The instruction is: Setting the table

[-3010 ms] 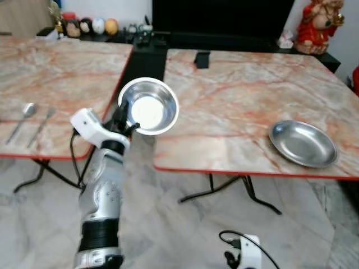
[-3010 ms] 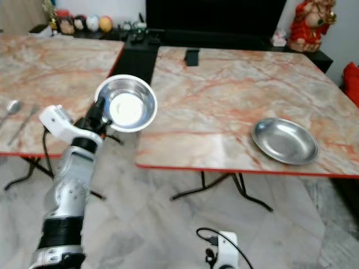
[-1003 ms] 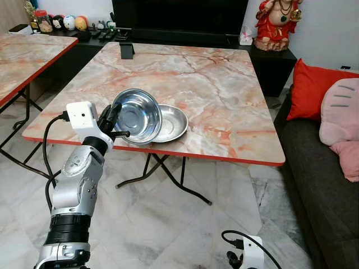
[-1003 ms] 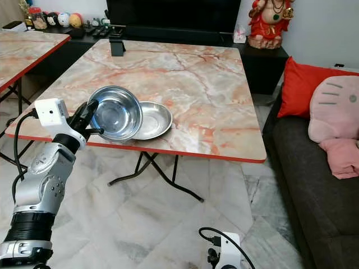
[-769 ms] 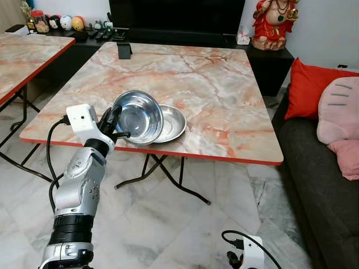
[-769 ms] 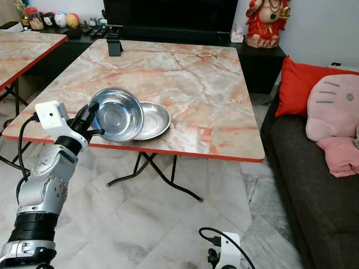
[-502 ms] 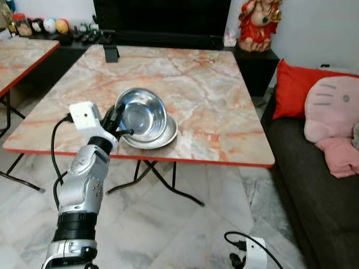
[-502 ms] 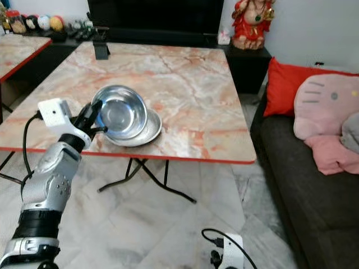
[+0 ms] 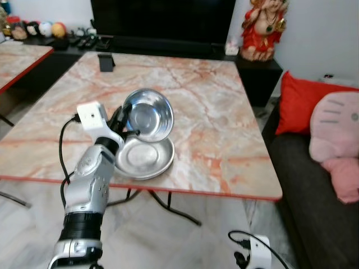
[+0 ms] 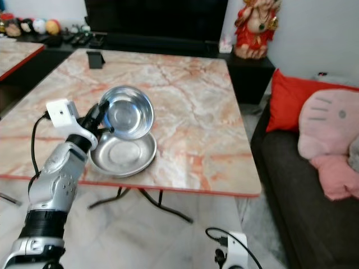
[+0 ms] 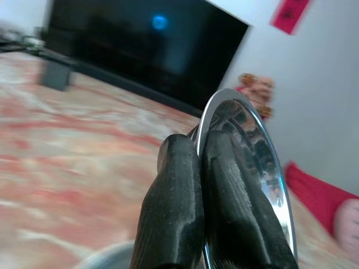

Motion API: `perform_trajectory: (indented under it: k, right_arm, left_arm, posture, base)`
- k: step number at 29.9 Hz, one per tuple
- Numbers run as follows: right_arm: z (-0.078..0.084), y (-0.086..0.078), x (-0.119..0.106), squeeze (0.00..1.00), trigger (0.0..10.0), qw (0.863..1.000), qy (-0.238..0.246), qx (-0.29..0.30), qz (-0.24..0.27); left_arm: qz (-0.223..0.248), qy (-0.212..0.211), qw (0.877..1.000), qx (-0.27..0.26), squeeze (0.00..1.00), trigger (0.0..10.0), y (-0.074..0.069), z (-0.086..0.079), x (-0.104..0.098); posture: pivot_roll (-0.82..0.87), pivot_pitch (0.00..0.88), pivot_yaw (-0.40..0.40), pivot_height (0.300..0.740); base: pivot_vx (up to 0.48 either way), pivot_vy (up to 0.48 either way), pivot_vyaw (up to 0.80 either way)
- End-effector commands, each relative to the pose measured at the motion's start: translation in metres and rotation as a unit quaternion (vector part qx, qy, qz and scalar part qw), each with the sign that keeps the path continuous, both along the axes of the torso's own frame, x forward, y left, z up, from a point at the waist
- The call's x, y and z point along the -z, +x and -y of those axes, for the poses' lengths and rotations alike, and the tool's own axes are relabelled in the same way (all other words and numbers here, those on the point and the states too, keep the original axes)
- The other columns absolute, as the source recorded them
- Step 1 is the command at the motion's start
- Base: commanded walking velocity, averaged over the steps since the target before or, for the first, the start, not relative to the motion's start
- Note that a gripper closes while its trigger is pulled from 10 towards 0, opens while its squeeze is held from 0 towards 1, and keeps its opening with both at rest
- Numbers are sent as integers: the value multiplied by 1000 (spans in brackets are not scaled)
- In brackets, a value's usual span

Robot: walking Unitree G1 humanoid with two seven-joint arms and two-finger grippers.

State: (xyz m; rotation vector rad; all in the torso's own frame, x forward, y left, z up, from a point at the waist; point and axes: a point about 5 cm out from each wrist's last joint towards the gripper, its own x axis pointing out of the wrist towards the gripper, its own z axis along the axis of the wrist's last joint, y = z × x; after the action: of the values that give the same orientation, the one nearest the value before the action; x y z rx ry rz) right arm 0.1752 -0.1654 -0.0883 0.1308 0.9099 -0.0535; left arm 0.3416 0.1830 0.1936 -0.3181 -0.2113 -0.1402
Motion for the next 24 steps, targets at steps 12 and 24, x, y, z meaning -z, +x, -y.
perform_trajectory:
  k: [12,24]
  right_arm:
    - [4,2,-1,0,10000,1000,-4,-4,2]
    - [4,2,-1,0,10000,1000,-5,-7,0]
  left_arm:
    - [-34,-17,999,1,0,10000,-2,-10,1]
    - [-110,-8,994,24,0,10000,-20,-27,7]
  posture:
    - [101,0,-68,740]
    - [114,0,-70,740]
  base:
    - [81,0,0]
    - [0,0,0]
